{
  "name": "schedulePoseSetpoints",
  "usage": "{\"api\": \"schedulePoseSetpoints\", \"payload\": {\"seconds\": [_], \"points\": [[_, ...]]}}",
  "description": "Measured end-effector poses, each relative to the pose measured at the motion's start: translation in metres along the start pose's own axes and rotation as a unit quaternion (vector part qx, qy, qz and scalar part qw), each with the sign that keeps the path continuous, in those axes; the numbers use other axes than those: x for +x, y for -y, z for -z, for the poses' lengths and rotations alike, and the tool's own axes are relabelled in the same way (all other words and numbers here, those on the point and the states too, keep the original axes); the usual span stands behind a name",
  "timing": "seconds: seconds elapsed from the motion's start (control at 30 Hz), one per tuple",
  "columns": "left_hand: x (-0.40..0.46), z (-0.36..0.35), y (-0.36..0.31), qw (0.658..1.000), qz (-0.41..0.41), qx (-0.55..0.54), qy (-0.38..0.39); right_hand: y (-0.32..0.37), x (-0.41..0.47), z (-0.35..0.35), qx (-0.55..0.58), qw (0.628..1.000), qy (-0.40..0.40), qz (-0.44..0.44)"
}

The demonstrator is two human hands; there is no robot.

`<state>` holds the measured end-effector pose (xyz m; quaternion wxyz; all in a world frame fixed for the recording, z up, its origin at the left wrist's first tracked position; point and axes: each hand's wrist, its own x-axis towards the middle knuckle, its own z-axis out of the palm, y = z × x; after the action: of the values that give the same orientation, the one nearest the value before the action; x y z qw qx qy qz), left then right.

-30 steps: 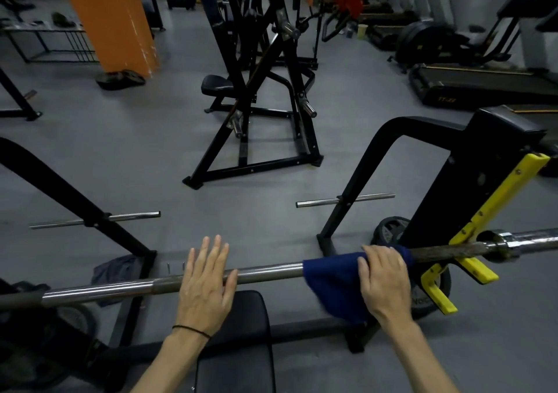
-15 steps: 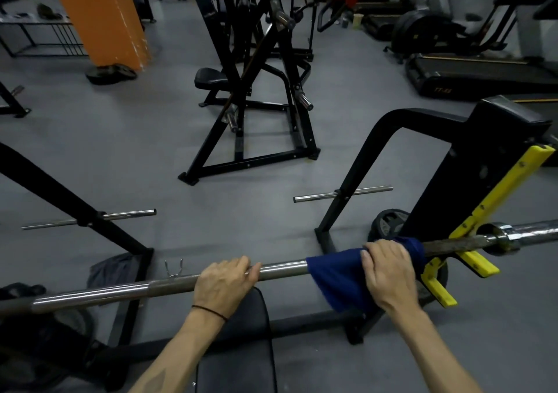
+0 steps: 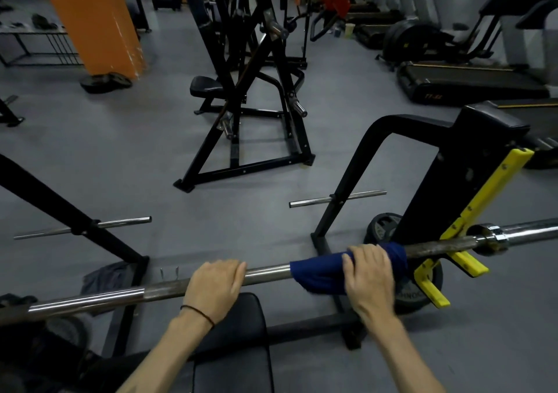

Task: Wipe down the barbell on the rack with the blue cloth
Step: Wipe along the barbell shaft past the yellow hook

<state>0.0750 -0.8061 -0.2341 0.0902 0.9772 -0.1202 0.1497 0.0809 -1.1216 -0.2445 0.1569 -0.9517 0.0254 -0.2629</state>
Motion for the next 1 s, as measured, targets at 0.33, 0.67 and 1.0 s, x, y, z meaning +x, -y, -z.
{"api": "schedulePoseSetpoints", "payload": {"seconds": [0.33, 0.67, 1.0], "points": [[-0.014, -0.017, -0.026, 0.991, -0.021, -0.007, -0.129, 0.019, -0.009, -0.014, 0.013, 0.990, 0.018, 0.141], [-0.009, -0.026, -0.028, 0.989, -0.003, 0.051, -0.140, 0.076, -0.029, -0.030, 0.064, 0.969, 0.062, 0.232], [-0.009, -0.025, -0.036, 0.992, 0.021, 0.044, -0.118, 0.099, -0.030, -0.030, 0.087, 0.996, 0.021, -0.019]]}}
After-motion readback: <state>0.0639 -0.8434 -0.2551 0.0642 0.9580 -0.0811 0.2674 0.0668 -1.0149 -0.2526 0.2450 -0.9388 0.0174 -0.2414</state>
